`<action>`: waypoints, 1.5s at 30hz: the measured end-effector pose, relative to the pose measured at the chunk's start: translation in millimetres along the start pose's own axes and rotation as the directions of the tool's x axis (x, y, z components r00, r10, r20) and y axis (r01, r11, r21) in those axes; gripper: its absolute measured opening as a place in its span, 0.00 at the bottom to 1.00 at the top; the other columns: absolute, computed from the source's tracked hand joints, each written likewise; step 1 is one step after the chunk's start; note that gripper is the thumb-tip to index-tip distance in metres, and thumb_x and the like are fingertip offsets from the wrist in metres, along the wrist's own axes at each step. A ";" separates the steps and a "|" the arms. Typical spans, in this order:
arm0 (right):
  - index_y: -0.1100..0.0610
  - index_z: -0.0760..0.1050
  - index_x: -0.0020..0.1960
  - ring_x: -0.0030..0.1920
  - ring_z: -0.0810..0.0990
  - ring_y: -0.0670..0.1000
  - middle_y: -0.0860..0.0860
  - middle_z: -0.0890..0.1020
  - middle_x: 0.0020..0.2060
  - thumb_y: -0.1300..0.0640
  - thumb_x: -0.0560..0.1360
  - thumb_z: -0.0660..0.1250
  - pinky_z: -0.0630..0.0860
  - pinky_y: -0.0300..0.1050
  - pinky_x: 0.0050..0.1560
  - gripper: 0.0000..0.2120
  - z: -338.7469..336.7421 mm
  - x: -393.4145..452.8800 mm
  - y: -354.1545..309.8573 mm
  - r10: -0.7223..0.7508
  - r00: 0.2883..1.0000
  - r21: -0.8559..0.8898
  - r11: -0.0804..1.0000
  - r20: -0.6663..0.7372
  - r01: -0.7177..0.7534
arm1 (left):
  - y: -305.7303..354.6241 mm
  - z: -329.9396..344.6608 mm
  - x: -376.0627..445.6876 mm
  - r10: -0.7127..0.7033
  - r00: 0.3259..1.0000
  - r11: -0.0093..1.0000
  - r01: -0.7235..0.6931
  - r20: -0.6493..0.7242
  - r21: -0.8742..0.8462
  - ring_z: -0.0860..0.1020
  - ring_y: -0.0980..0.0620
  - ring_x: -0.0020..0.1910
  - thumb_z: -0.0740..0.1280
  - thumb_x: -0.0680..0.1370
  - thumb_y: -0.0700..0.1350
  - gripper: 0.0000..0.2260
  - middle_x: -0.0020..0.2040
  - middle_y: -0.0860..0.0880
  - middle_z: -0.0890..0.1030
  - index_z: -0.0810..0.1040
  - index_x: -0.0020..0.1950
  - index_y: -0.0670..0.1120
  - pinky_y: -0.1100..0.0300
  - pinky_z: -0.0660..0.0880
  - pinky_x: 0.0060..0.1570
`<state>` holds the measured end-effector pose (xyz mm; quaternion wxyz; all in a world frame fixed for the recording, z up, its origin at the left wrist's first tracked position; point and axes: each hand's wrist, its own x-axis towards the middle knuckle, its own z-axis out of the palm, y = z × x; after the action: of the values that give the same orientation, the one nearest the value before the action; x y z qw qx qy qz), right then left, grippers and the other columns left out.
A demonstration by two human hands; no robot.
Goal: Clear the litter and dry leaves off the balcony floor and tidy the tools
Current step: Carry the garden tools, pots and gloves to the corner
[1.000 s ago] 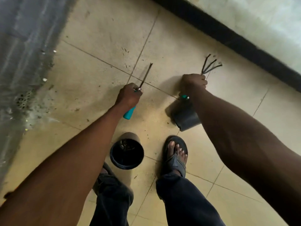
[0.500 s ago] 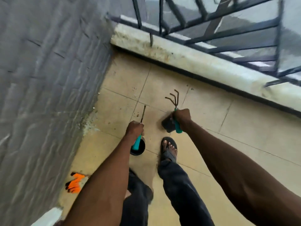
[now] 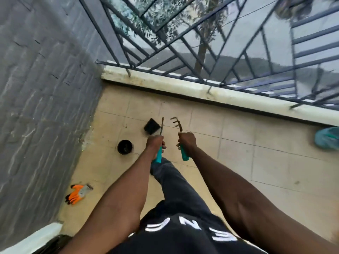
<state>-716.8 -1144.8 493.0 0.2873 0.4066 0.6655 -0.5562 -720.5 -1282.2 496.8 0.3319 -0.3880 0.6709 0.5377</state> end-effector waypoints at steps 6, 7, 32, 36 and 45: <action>0.64 0.77 0.41 0.30 0.76 0.54 0.58 0.79 0.33 0.61 0.73 0.69 0.72 0.46 0.32 0.05 -117.7 -93.1 89.1 0.083 0.993 0.214 0.975 -0.083 -0.064 | -58.2 91.4 -119.2 0.061 0.998 0.997 -0.062 0.034 0.050 0.73 0.50 0.26 0.61 0.78 0.39 0.05 0.34 0.44 0.75 0.74 0.48 0.39 0.62 0.69 0.26; 0.63 0.76 0.40 0.29 0.74 0.53 0.57 0.78 0.31 0.60 0.74 0.68 0.71 0.44 0.31 0.07 -137.4 -102.9 102.7 0.102 0.988 0.268 0.961 -0.113 -0.069 | -66.8 105.7 -132.1 0.080 0.996 0.993 -0.083 0.034 0.081 0.73 0.50 0.27 0.61 0.78 0.40 0.05 0.34 0.44 0.75 0.75 0.48 0.39 0.61 0.69 0.27; 0.60 0.70 0.40 0.26 0.69 0.52 0.55 0.71 0.29 0.59 0.79 0.59 0.65 0.40 0.28 0.10 -795.8 -92.4 311.4 0.404 0.833 0.774 0.631 -0.377 0.045 | -46.1 787.0 -318.4 0.065 0.834 0.679 -0.440 0.548 0.588 0.75 0.48 0.26 0.60 0.79 0.40 0.07 0.34 0.43 0.77 0.73 0.43 0.40 0.62 0.69 0.26; 0.60 0.68 0.40 0.27 0.68 0.52 0.54 0.71 0.30 0.60 0.79 0.57 0.65 0.40 0.28 0.10 -851.7 -51.2 290.1 0.411 0.842 0.803 0.594 -0.348 0.042 | -20.2 858.0 -297.3 0.028 0.843 0.708 -0.396 0.538 0.584 0.74 0.49 0.27 0.60 0.78 0.37 0.07 0.32 0.44 0.74 0.72 0.41 0.41 0.62 0.71 0.24; 0.60 0.67 0.39 0.28 0.67 0.52 0.55 0.70 0.30 0.61 0.80 0.56 0.64 0.41 0.31 0.11 -1015.6 2.7 233.9 0.444 0.838 0.681 0.721 -0.317 -0.125 | 74.5 1002.9 -264.5 -0.039 0.854 0.760 -0.312 0.519 0.570 0.74 0.47 0.32 0.60 0.79 0.42 0.07 0.37 0.45 0.75 0.74 0.42 0.44 0.54 0.74 0.39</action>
<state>-446.0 -143.2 591.9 0.0513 0.6987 0.4124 -0.5824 -631.2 -247.9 557.5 0.5638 -0.0472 0.7299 0.3837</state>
